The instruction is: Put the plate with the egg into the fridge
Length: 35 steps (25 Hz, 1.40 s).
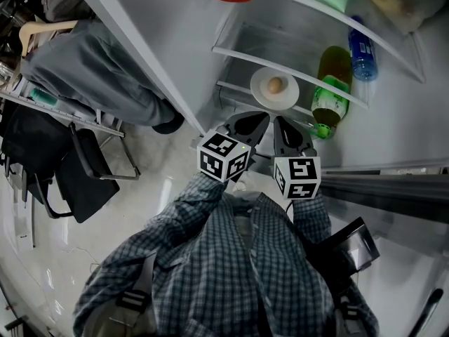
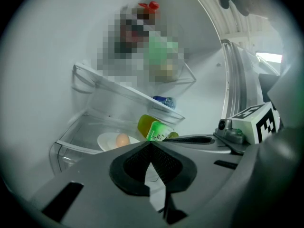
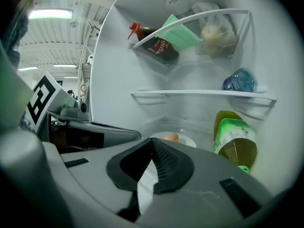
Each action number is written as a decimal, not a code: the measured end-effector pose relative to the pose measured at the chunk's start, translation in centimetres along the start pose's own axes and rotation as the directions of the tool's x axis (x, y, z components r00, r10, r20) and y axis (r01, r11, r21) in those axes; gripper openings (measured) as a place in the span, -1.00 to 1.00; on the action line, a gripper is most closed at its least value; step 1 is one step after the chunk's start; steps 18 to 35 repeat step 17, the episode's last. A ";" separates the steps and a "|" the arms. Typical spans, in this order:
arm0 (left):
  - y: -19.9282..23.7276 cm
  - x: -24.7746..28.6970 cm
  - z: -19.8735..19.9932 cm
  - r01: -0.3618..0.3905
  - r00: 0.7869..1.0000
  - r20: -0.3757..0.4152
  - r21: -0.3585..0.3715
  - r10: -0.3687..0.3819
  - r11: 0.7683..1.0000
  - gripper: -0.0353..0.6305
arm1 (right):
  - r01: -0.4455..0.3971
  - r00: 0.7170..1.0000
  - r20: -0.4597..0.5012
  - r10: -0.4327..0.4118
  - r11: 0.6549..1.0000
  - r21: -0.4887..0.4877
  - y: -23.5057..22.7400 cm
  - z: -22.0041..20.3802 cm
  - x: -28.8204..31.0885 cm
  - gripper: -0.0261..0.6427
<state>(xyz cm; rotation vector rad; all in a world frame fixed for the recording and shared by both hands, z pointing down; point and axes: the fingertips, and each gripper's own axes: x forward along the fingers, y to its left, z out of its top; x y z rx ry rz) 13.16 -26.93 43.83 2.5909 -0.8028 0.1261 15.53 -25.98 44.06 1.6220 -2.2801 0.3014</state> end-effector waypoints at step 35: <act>1.0 0.2 0.3 -0.005 1.000 0.001 -0.007 0.005 1.000 -0.87 | -0.033 0.999 -0.016 0.032 0.999 -0.024 0.7 -0.1 1.1 -0.90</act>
